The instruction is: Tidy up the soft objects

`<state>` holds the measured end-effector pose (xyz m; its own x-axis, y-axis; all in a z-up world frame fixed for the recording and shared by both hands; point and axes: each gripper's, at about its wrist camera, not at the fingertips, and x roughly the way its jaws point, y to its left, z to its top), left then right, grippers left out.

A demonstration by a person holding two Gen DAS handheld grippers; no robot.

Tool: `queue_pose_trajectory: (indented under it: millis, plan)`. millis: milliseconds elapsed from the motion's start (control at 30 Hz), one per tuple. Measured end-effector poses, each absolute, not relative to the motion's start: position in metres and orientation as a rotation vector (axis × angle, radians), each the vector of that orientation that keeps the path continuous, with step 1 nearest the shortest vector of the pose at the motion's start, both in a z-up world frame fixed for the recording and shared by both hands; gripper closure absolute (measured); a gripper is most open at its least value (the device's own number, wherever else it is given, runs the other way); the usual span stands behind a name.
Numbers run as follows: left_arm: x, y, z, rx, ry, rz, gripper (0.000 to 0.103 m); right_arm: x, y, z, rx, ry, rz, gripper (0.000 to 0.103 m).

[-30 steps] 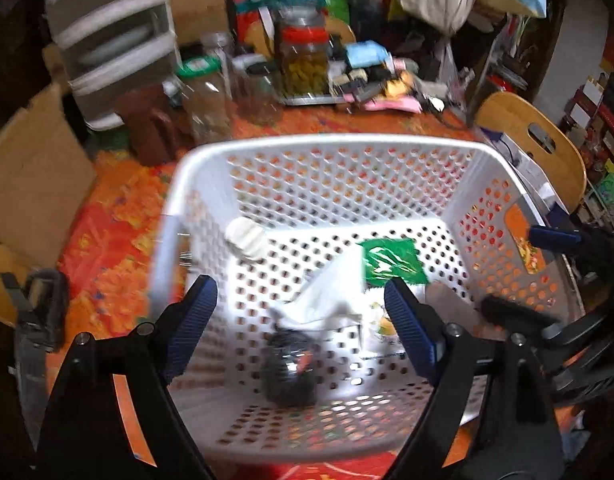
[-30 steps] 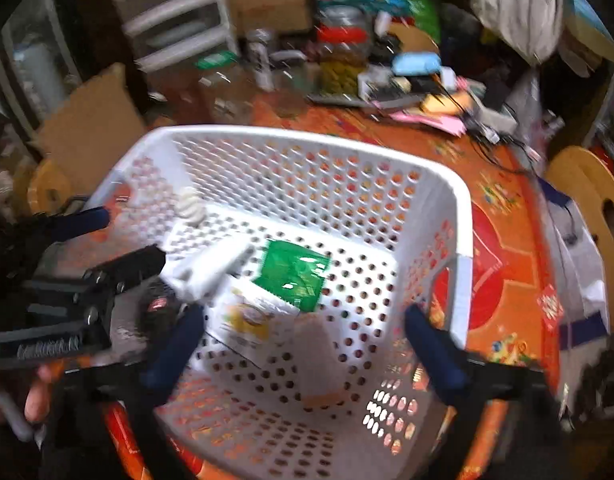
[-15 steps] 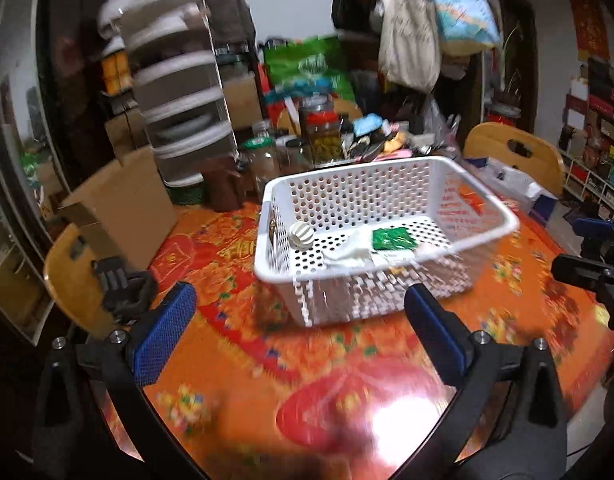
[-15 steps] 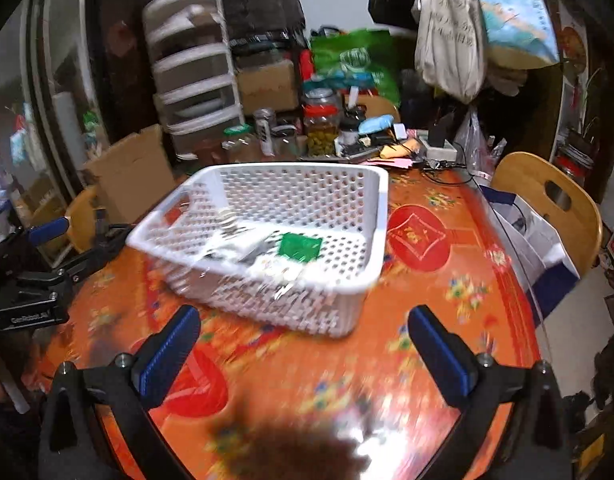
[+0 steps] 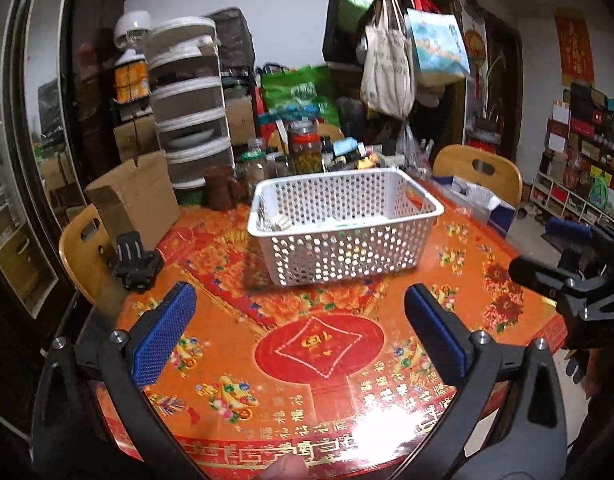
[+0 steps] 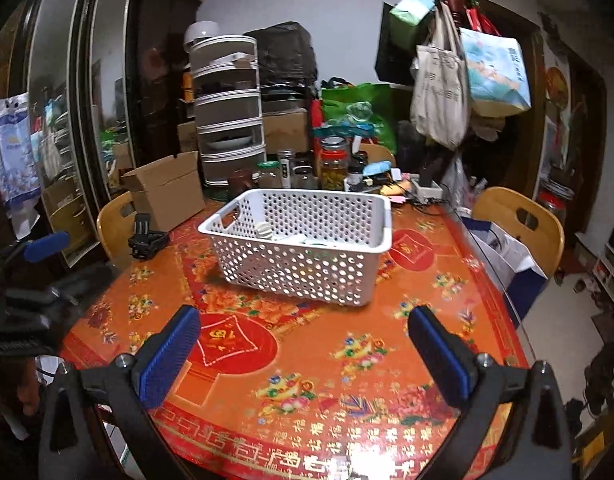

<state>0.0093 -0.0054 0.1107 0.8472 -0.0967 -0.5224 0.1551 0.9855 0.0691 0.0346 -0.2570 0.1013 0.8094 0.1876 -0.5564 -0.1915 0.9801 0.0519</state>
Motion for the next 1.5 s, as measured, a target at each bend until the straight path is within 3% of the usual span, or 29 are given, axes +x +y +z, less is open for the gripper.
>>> queue_pose_trajectory:
  millis: [467,1500]
  plan:
    - [0.063,-0.012,0.119,0.081,0.563,-0.100,0.000,0.052,-0.266,0.106,0.002,0.620,0.174,0.000]
    - [0.068,-0.015,0.105,0.073,0.605,-0.117,0.000,0.059,-0.271,0.098,0.014,0.644,0.179,0.000]
